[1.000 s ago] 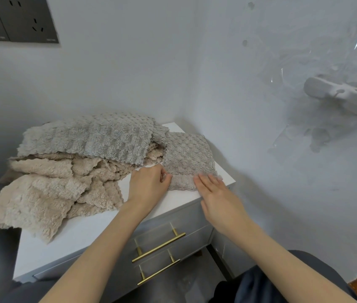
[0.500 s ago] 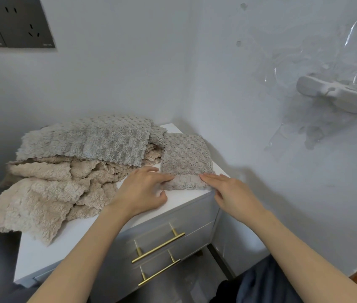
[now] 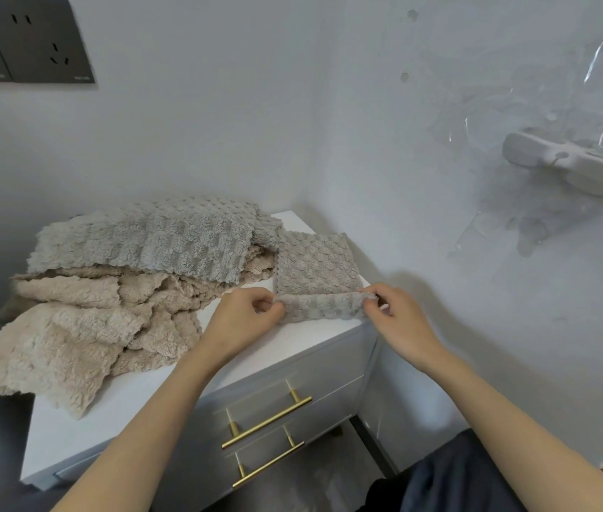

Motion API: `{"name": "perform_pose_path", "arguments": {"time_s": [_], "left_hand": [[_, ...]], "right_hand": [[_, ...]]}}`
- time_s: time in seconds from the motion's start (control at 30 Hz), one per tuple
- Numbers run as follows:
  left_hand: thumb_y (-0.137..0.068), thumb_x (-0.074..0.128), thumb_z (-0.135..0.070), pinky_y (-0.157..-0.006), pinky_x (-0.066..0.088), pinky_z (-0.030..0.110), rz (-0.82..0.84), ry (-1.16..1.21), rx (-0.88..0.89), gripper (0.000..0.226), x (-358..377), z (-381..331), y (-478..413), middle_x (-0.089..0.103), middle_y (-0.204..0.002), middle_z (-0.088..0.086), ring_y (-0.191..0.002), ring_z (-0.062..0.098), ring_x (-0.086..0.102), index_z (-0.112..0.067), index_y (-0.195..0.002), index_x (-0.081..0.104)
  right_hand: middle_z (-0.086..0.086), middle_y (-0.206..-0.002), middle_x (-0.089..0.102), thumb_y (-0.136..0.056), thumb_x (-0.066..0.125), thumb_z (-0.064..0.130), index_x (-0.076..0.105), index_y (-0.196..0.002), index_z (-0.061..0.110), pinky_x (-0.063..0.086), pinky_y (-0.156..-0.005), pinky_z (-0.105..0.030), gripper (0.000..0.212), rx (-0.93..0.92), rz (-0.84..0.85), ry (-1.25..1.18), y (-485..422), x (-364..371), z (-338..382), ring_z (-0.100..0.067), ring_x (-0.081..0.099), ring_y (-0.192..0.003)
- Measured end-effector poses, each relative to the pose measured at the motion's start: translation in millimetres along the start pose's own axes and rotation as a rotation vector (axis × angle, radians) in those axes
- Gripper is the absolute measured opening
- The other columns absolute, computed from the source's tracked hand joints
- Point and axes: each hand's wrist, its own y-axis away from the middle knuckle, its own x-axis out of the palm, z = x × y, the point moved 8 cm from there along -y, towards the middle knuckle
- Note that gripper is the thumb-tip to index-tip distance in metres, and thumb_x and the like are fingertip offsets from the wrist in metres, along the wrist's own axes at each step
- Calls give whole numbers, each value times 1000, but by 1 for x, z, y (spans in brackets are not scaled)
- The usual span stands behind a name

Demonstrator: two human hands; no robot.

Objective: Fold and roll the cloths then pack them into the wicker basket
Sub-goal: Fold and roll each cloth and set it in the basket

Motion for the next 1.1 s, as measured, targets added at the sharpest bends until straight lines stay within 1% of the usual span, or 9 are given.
{"name": "perform_pose_path", "arguments": {"time_s": [0.13,0.27,0.33,0.5,0.63,0.73,0.83,0.9,1.1], "left_hand": [[-87,65,-30,-52,35,8,-35,68,-101,18,-1,7,-2,70,-69,-6,-57,-6,55,-17,-79,74],[-87,64,-30,-51,36,18,-73,38,-139,21,2,7,-4,71,-65,-5,-47,-3,51,-18,-72,74],[-87,63,-30,-56,43,23,-93,2,-155,22,3,7,-5,70,-63,-4,-55,5,58,-19,-70,72],[-87,61,-33,-71,52,31,-127,-86,-158,19,4,4,-4,65,-65,-9,-73,16,64,-22,-74,69],[-87,60,-34,-66,48,29,-115,-111,-151,21,5,2,-6,60,-56,-11,-68,17,62,-24,-70,66],[-87,59,-35,-67,48,31,-113,-120,-148,22,5,2,-6,60,-56,-9,-69,19,62,-22,-71,67],[-87,57,-35,-71,48,33,-115,-130,-133,23,5,0,-6,61,-58,-9,-68,17,61,-22,-70,66],[-88,57,-34,-72,47,34,-123,-151,-121,23,5,-2,-5,57,-55,-11,-65,15,58,-25,-68,63],[-91,53,-33,-78,50,37,-130,-231,-115,27,5,-5,-4,53,-53,-9,-63,16,55,-24,-66,58]], "right_hand": [[1,-79,67,-91,59,24,63,-90,22,36,-55,-8,5,152,-78,-175,-4,-3,-11,3,51,-60],[9,-76,65,-85,67,34,62,-93,22,40,-57,-18,15,275,-199,-237,-4,-5,-21,-3,58,-68],[12,-76,63,-84,66,36,59,-93,25,41,-60,-25,16,258,-244,-134,-3,-8,-18,-8,59,-73],[6,-95,59,-82,62,9,60,-106,22,42,-69,-31,28,-182,-353,347,5,-10,31,-20,50,-95],[-7,-120,65,-69,65,-17,68,-116,8,50,-92,-41,54,-656,-162,478,24,29,75,-28,61,-108],[-8,-139,53,-76,63,-11,54,-135,7,30,-112,-49,62,-596,18,618,25,58,70,-30,48,-130],[-2,-158,21,-94,42,2,22,-151,14,-14,-114,-31,61,-506,146,637,23,68,59,-23,13,-147],[3,-160,10,-98,35,10,12,-153,18,-19,-111,-22,60,-469,167,656,20,66,53,-16,3,-148],[4,-160,11,-101,28,16,11,-153,20,-17,-106,-15,55,-377,106,724,19,41,32,-10,6,-147]]}}
